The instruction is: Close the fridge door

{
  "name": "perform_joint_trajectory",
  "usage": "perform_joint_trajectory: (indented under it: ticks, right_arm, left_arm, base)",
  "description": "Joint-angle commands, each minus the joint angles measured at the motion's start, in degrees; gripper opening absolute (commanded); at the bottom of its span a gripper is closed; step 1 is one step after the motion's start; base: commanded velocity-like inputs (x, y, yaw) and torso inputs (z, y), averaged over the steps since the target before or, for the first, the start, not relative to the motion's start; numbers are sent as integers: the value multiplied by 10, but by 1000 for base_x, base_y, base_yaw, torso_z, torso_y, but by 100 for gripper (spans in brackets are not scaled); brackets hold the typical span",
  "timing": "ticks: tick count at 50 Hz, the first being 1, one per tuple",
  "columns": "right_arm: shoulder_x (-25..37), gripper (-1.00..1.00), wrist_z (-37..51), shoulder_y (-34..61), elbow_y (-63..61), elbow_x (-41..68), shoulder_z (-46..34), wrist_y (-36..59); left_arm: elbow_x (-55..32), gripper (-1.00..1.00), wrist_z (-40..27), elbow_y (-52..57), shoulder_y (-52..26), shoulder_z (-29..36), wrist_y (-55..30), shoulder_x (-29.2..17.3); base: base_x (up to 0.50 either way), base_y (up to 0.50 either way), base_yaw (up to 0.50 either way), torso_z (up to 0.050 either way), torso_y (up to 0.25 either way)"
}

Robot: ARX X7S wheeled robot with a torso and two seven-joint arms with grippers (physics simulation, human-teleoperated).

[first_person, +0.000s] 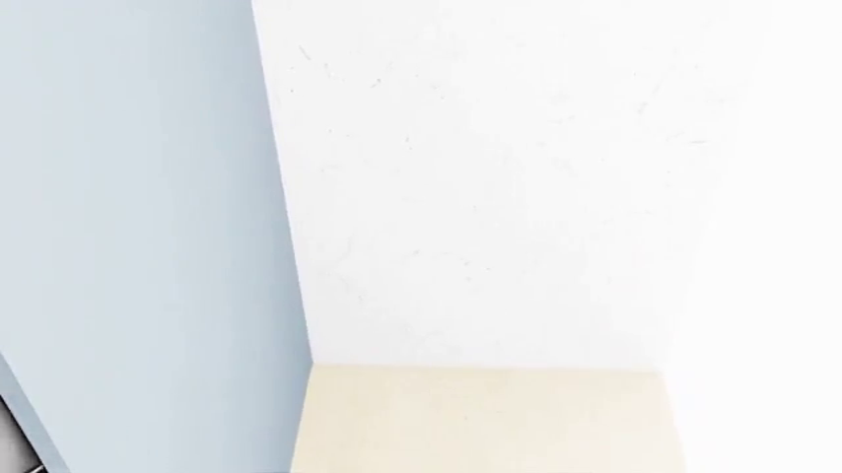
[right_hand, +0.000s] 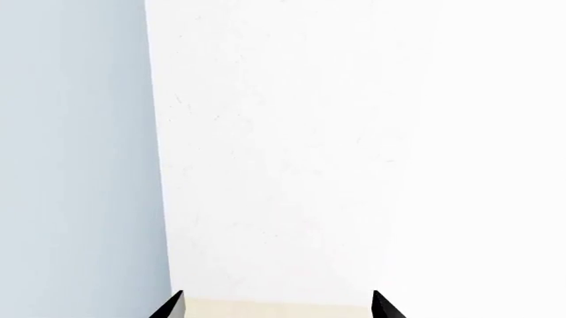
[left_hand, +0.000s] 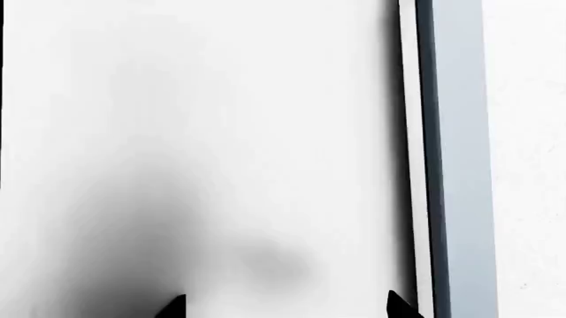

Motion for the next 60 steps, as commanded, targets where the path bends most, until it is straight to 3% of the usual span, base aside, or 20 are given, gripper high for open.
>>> perform_joint_trajectory:
  ticks: [1,14,23,35,43,48,51,52,60]
  right_arm:
    - [-13,100,-20,23,23,1,15,1]
    - [-12,100,-17,25,23,4,14,1]
    - [-11,100,-16,26,24,5,13,0]
    - [-10,100,-13,27,26,6,11,-1]
    - [-7,100,-10,24,18,7,9,3]
    - [0,100,-9,16,4,10,10,9]
    - [2,100,-8,13,0,9,9,9]
    - [4,100,-8,11,-3,10,9,11]
    - [7,100,-7,10,-6,10,7,12]
  left_arm:
    - [44,100,-35,-46,-76,-86,-18,-18]
    - [47,100,-40,-64,-108,-88,-31,-34]
    - [49,100,-41,-73,-171,-86,-58,-78]
    - [66,100,-34,-95,-257,-33,-70,-113]
    - [8,100,-28,70,-93,-35,-57,-36]
    - [46,100,-3,191,95,94,11,30]
    - [132,100,18,183,162,174,80,42]
    - [125,100,24,169,187,192,95,55]
    - [158,100,28,125,211,232,131,76]
  base:
    - [0,0,0,0,0]
    - [0,0,0,0,0]
    - [0,0,0,0,0]
    - [0,0,0,0,0]
    - [0,0,0,0,0]
    - [0,0,0,0,0]
    - [0,0,0,0,0]
    - [0,0,0,0,0]
    - [0,0,0,0,0]
